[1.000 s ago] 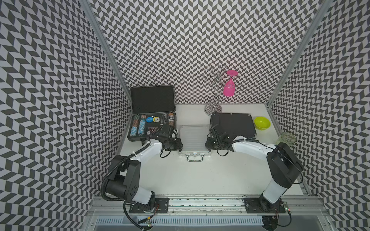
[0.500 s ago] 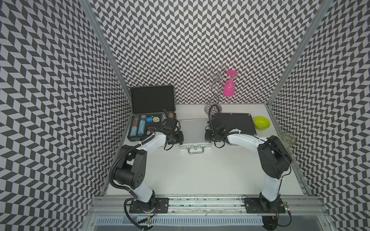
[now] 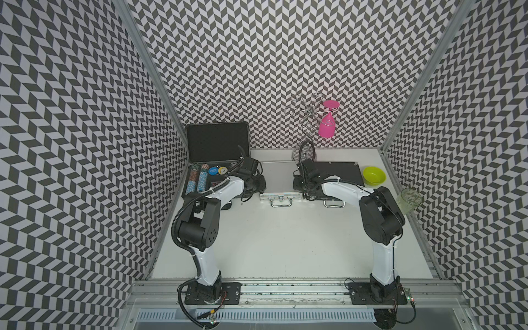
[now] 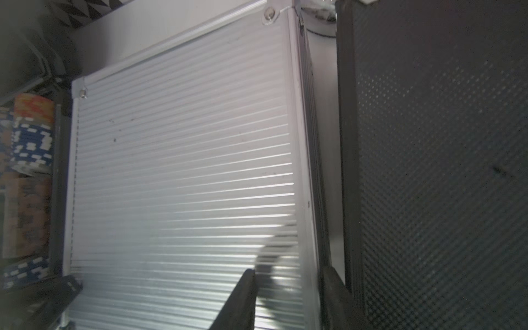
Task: Close the poker set cases
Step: Move the poker set case to the center of the board.
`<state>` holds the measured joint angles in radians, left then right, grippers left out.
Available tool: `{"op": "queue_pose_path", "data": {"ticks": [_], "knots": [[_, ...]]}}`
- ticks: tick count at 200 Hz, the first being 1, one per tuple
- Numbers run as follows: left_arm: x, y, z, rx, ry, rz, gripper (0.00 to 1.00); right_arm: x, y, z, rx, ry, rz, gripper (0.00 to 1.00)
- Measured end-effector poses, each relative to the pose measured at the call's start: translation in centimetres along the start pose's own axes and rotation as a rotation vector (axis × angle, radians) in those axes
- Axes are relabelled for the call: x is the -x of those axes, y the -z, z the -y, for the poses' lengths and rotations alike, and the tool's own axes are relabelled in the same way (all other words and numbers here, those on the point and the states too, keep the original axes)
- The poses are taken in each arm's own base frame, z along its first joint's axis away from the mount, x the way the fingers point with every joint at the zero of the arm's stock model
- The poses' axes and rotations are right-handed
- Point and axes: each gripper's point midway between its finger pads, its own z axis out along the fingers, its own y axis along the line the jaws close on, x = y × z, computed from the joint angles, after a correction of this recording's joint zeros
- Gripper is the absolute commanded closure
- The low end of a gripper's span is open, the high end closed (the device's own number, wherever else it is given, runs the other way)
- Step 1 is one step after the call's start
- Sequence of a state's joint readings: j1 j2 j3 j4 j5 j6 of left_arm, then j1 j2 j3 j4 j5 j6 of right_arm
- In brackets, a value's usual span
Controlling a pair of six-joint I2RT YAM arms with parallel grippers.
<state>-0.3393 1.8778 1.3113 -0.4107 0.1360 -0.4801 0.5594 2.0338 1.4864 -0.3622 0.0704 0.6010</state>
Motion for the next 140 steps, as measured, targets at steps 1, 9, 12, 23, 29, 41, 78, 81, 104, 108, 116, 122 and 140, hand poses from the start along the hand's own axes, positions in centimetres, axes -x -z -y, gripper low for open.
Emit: {"op": "queue_pose_path", "data": {"ticks": [1, 9, 12, 23, 29, 41, 78, 81, 104, 108, 116, 122, 140], "knots": [[0.0, 0.0, 0.0, 0.001, 0.000, 0.000, 0.73, 0.0, 0.0, 0.0, -0.001, 0.000, 0.000, 0.62], [0.4, -0.3, 0.0, 0.004, -0.001, 0.006, 0.73, 0.4, -0.2, 0.0, -0.001, -0.004, 0.006, 0.61], [0.6, -0.3, 0.1, 0.005, -0.001, 0.008, 0.73, 0.5, -0.3, 0.1, -0.003, -0.005, 0.007, 0.61], [1.1, -0.6, 0.1, 0.009, -0.003, 0.014, 0.73, 0.9, -0.6, 0.0, -0.003, -0.008, 0.013, 0.61], [1.4, -0.7, 0.1, 0.011, -0.005, 0.018, 0.73, 1.1, -0.7, 0.1, -0.002, -0.010, 0.017, 0.61], [1.9, -1.0, 0.1, 0.013, -0.007, 0.025, 0.73, 1.5, -0.9, 0.0, -0.002, -0.009, 0.022, 0.61], [3.3, -1.7, 0.2, 0.025, -0.009, 0.035, 0.72, 2.8, -1.7, 0.0, -0.008, -0.008, 0.022, 0.60], [3.5, -1.8, 0.2, 0.026, -0.009, 0.036, 0.72, 2.9, -1.7, 0.0, -0.007, -0.009, 0.024, 0.60], [4.3, -2.2, 0.3, 0.027, -0.008, 0.049, 0.72, 3.7, -2.3, 0.0, 0.003, -0.012, 0.029, 0.59], [4.4, -2.2, 0.3, 0.028, -0.008, 0.050, 0.72, 3.8, -2.3, 0.0, 0.004, -0.013, 0.029, 0.59], [4.4, -2.2, 0.3, 0.028, -0.008, 0.053, 0.71, 3.8, -2.4, 0.0, 0.010, -0.010, 0.028, 0.58], [4.4, -2.2, 0.3, 0.029, -0.008, 0.054, 0.71, 3.8, -2.4, 0.0, 0.012, -0.007, 0.027, 0.58], [4.4, -2.2, 0.3, 0.028, -0.008, 0.057, 0.73, 3.7, -2.4, -0.1, 0.021, -0.003, 0.031, 0.59]]}}
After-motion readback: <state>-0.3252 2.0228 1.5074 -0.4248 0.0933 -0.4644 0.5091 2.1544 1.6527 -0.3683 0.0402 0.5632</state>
